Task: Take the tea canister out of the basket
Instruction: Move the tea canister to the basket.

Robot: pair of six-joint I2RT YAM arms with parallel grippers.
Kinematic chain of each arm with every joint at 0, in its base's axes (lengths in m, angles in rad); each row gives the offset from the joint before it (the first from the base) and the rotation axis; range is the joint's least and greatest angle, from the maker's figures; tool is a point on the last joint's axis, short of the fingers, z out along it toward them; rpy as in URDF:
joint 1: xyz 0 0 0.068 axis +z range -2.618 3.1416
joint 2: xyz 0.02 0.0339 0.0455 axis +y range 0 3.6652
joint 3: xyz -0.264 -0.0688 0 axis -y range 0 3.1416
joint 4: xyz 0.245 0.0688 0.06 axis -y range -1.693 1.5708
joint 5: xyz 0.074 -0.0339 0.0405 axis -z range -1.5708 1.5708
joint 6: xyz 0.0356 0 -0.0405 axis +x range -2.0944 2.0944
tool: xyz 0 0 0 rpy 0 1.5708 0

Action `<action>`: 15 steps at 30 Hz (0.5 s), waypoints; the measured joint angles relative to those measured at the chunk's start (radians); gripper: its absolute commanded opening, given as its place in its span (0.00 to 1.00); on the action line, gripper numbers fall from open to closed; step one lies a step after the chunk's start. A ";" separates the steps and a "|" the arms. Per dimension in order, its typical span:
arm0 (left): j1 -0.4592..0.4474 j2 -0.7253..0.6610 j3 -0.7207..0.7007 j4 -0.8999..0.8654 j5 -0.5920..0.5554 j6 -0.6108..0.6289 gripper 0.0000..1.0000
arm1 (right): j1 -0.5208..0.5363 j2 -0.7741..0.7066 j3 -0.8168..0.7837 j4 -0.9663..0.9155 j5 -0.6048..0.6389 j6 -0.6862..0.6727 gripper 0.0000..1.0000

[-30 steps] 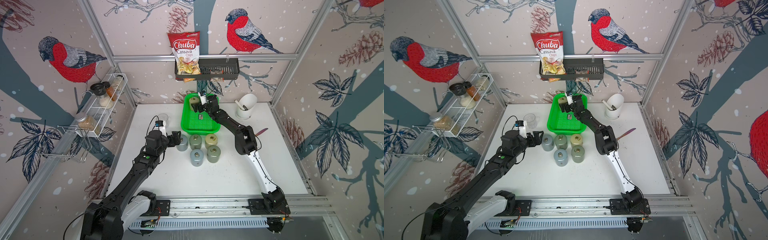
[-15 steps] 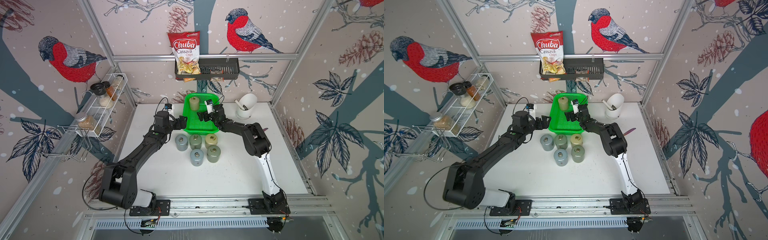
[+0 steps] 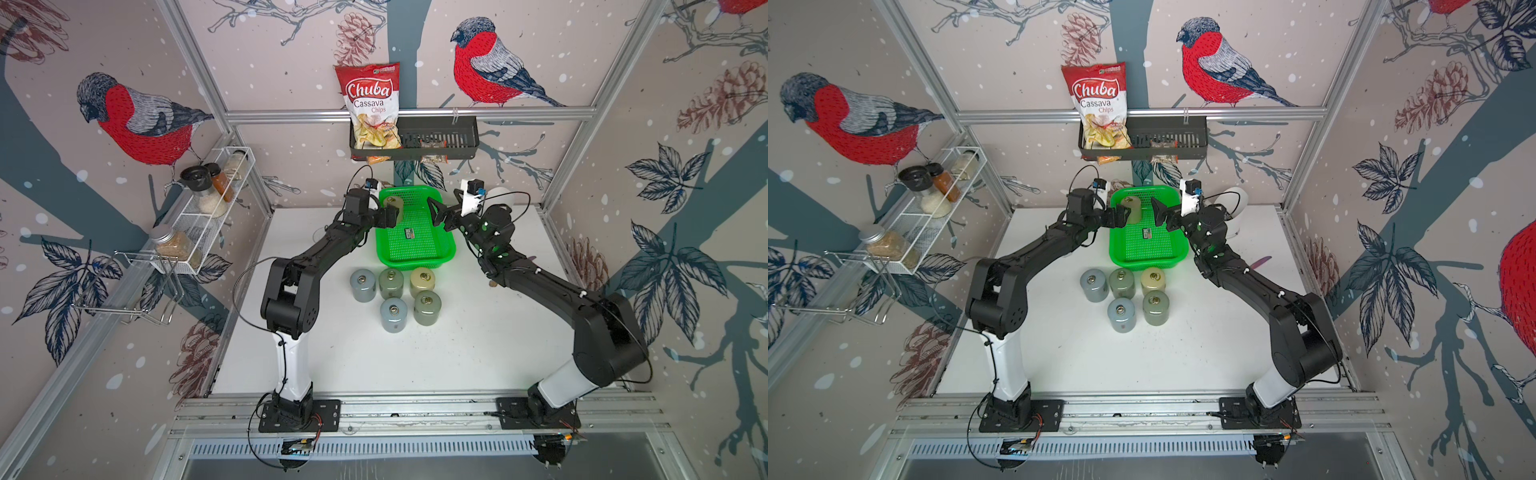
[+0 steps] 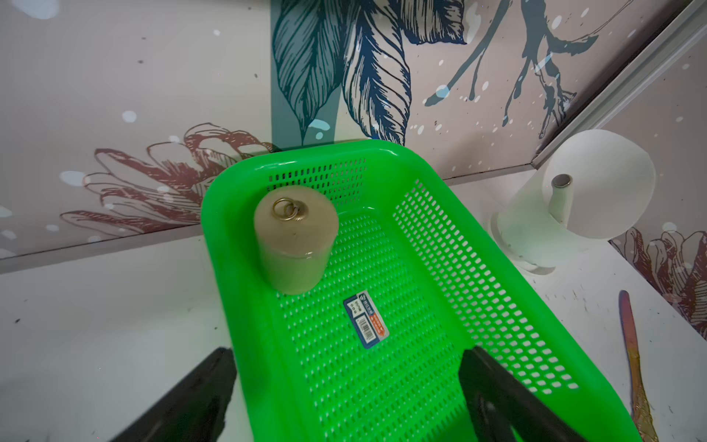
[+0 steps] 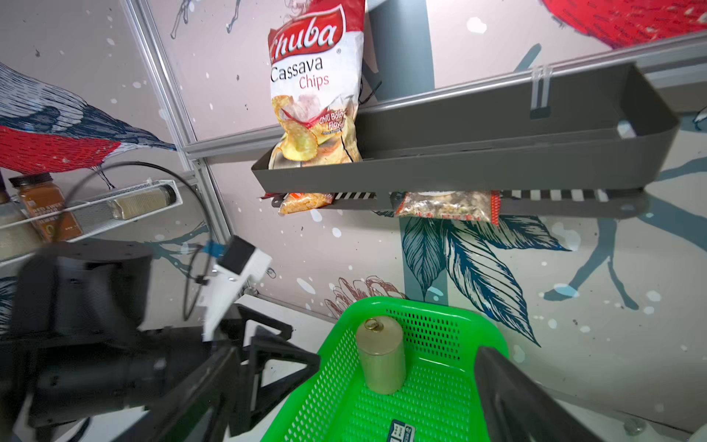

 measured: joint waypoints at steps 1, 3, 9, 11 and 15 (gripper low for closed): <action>-0.010 0.046 0.058 -0.024 -0.003 0.007 0.96 | 0.000 -0.026 -0.013 0.002 0.000 0.000 1.00; -0.025 0.127 0.159 -0.073 -0.022 0.015 0.96 | 0.000 -0.070 -0.044 0.001 0.000 -0.003 1.00; -0.035 0.308 0.389 -0.172 -0.094 0.035 0.96 | -0.015 -0.170 -0.124 -0.050 0.000 -0.010 1.00; -0.035 0.362 0.471 -0.193 -0.126 0.039 0.96 | -0.023 -0.190 -0.139 -0.061 0.001 -0.026 1.00; -0.035 0.479 0.645 -0.221 -0.165 0.047 0.96 | -0.042 -0.211 -0.159 -0.090 0.000 -0.029 1.00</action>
